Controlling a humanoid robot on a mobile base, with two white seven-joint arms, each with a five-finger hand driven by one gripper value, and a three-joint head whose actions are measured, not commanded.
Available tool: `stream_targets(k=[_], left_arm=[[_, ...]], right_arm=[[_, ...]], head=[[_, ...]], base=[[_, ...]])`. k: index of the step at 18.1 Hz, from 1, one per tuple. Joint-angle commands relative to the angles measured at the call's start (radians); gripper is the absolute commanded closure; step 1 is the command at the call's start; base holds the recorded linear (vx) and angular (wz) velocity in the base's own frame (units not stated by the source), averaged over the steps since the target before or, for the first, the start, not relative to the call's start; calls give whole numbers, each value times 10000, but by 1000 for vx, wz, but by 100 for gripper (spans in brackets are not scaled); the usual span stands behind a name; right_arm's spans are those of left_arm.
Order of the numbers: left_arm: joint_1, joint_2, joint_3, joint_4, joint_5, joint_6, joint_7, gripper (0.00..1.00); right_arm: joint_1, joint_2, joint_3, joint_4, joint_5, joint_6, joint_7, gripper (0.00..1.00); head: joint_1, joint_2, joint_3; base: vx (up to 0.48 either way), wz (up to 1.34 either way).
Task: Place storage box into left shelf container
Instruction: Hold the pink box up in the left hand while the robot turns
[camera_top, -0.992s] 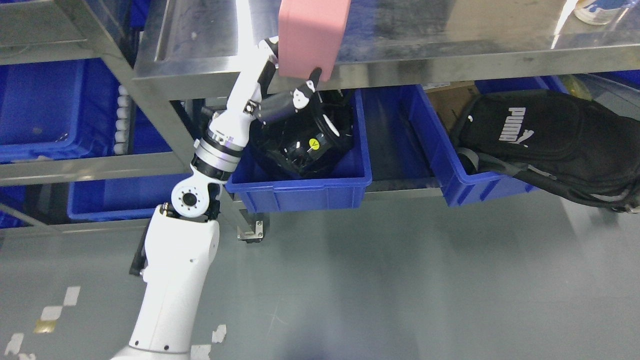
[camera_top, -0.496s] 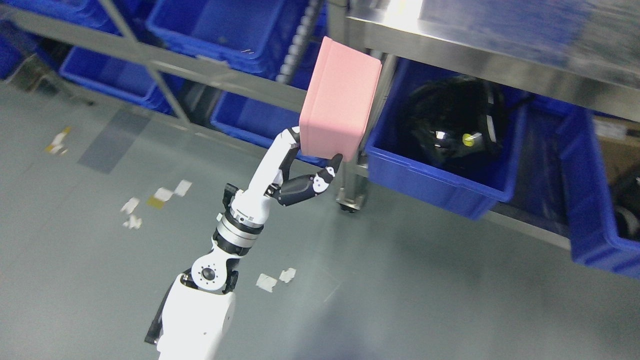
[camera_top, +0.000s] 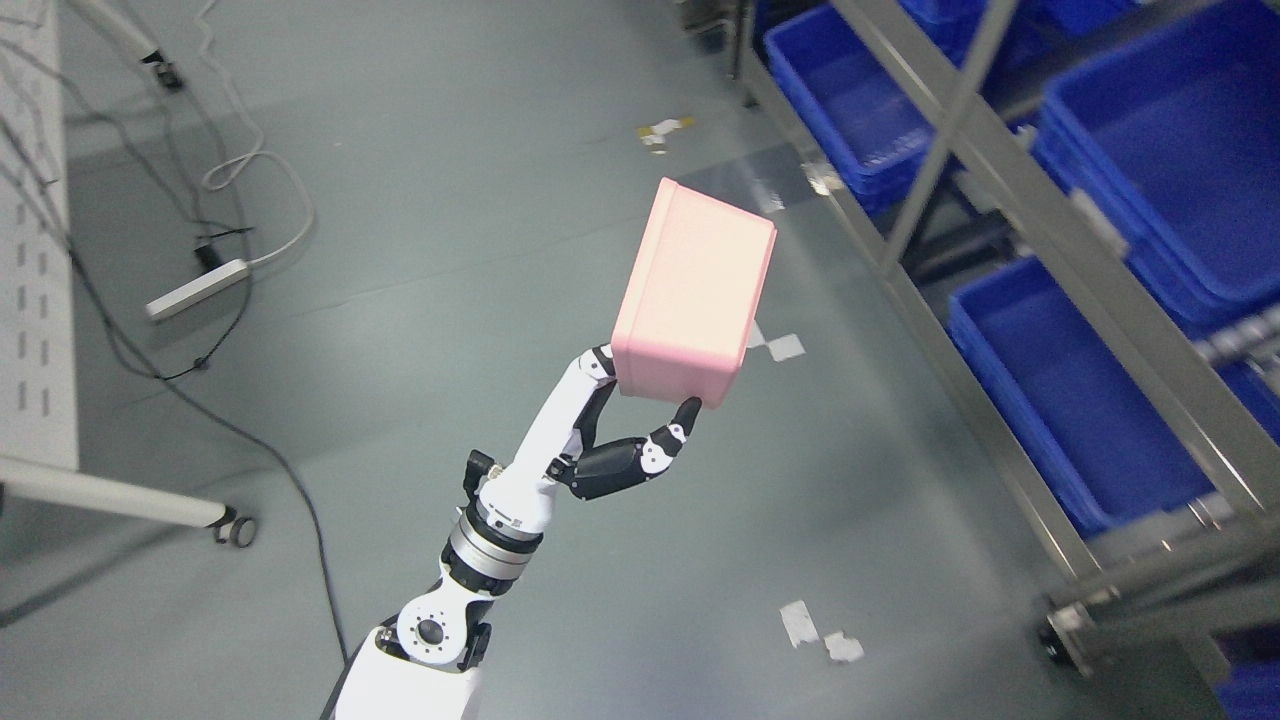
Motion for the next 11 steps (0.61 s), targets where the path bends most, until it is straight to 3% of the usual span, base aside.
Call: stream_targets(k=[1, 5, 11], left_arm=[[246, 174, 122, -334, 2, -23, -2, 96], [262, 174, 153, -334, 2, -7, -2, 96], [277, 174, 199, -334, 2, -7, -2, 95]], right_arm=[[-44, -174, 1, -174, -215, 8, 5, 0], [-44, -174, 1, -174, -215, 8, -10, 0], [-29, -174, 1, -174, -215, 8, 5, 0]], head=[[0, 0, 0], [0, 0, 0], [0, 0, 0]], base=[[370, 1080], [398, 728], [457, 258]])
